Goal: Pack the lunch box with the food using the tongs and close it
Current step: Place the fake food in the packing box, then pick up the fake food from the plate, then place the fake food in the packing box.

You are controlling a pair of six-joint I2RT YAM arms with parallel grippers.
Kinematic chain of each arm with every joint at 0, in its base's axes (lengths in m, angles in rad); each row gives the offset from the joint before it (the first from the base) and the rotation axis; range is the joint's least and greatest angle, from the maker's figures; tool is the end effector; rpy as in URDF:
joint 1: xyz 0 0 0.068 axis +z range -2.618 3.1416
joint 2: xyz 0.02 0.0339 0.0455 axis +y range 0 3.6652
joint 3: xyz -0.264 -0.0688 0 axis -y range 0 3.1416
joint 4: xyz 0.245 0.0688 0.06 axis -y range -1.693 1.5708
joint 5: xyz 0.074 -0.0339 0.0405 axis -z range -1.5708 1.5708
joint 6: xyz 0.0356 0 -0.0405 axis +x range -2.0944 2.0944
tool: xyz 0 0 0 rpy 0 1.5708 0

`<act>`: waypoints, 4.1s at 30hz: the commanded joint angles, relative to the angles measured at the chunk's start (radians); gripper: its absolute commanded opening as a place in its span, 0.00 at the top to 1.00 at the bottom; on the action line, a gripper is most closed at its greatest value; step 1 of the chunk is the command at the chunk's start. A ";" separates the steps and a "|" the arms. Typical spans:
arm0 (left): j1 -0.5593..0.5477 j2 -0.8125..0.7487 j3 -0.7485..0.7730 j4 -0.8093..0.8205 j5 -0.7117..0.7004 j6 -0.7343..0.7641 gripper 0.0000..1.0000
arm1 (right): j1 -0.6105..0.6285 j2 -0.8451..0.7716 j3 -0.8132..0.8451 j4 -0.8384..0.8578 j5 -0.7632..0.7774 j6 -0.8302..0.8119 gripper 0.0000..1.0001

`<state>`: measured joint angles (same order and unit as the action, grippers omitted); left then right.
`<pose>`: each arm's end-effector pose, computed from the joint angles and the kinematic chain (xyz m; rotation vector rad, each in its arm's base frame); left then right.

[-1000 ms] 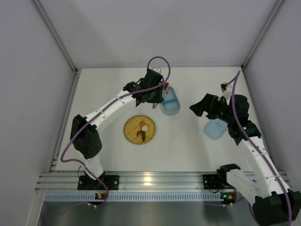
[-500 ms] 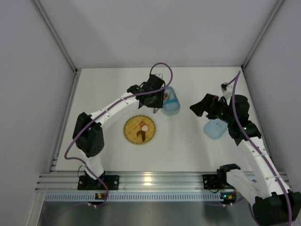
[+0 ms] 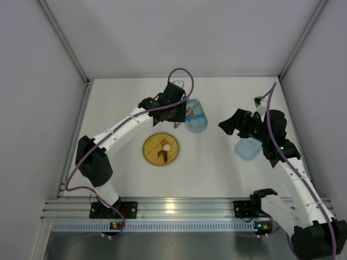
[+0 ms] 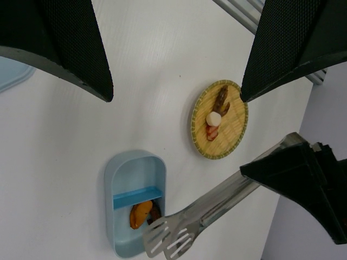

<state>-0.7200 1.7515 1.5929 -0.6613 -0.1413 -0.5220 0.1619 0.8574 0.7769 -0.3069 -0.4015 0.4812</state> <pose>0.2991 -0.2556 0.3139 0.1721 2.4153 -0.4158 0.1903 0.0452 0.3129 0.0478 2.0144 0.8094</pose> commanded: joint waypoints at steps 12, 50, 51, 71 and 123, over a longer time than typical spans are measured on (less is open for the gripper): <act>-0.013 -0.532 -0.338 -0.178 -0.041 -0.076 0.55 | 0.013 -0.009 -0.018 0.054 -0.003 0.022 0.01; -0.070 -0.724 -0.594 -0.302 0.072 -0.170 0.56 | 0.013 -0.012 -0.074 0.088 0.007 0.045 0.00; -0.070 -0.719 -0.596 -0.301 0.068 -0.170 0.56 | 0.013 -0.012 -0.076 0.089 0.006 0.045 0.00; -0.071 -0.695 -0.584 -0.308 0.051 -0.156 0.61 | 0.013 0.000 -0.085 0.111 0.000 0.050 0.01; -0.071 -0.241 -0.125 -0.058 0.066 -0.024 0.67 | 0.013 0.008 -0.067 0.086 0.012 0.019 0.01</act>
<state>-0.7876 1.4937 1.4117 -0.8024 -0.0750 -0.5724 0.1619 0.8719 0.6933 -0.2714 -0.3996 0.5163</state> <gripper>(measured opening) 0.371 0.993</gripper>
